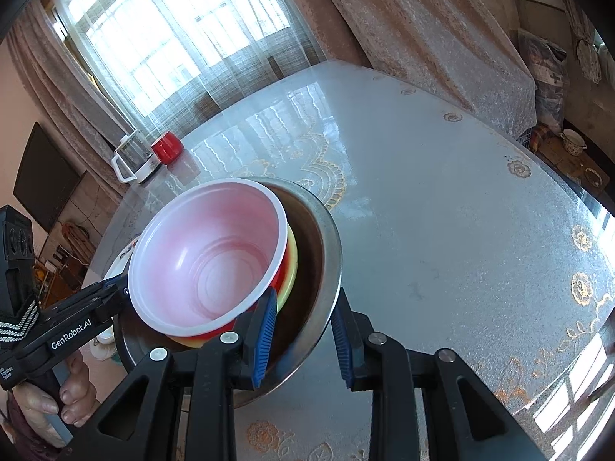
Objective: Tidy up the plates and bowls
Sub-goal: 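Lift the steel bowl with both tools and carry it over the plate stack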
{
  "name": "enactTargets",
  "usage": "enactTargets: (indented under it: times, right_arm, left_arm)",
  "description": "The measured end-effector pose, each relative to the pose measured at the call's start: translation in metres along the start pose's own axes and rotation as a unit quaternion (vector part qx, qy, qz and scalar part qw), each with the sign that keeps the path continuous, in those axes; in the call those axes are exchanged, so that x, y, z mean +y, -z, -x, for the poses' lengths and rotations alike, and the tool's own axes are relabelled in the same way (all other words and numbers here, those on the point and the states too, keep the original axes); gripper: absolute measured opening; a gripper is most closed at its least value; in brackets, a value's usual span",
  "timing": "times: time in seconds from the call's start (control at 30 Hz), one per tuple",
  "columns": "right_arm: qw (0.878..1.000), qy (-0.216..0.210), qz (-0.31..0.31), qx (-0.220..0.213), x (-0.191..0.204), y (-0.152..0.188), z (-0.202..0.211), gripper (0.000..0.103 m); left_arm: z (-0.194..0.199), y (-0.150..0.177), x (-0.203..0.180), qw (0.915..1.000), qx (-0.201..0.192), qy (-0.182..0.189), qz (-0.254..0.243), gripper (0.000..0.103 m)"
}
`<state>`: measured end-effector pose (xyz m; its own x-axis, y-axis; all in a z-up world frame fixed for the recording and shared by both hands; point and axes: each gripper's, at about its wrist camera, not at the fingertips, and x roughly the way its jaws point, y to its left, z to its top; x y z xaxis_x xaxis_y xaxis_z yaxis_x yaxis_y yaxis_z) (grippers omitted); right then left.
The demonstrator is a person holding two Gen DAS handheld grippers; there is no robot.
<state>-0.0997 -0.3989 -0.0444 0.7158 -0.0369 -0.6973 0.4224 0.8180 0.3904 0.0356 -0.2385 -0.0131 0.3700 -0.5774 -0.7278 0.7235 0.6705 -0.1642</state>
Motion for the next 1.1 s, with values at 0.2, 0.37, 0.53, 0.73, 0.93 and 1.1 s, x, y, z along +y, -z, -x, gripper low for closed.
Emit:
enactTargets:
  times: [0.2,0.37,0.53,0.73,0.93,1.1]
  right_arm:
    - [1.000,-0.012,0.014,-0.015,0.009,-0.002,0.005,0.028]
    - [1.000,-0.023,0.017,-0.013,0.013,-0.007,0.002,0.027]
    - [0.999,-0.033,0.023,-0.013,0.022,-0.010,0.000,0.027]
    - [0.998,-0.038,0.046,-0.016,0.039,-0.014,0.000,0.027]
    - [0.997,-0.048,0.062,-0.010,0.056,-0.017,-0.007,0.026]
    - [0.996,-0.061,0.071,-0.006,0.067,-0.018,-0.010,0.027]
  left_arm:
    - [0.014,-0.006,0.004,0.9998,-0.017,0.001,0.005,0.020]
    - [0.024,-0.009,0.010,0.9995,-0.029,0.002,0.012,0.020]
    - [0.033,-0.010,0.017,0.9990,-0.042,0.000,0.018,0.020]
    - [0.047,-0.013,0.026,0.9980,-0.059,-0.008,0.019,0.021]
    - [0.055,-0.008,0.043,0.9969,-0.066,-0.018,0.038,0.021]
    - [0.063,-0.004,0.058,0.9958,-0.071,-0.022,0.053,0.021]
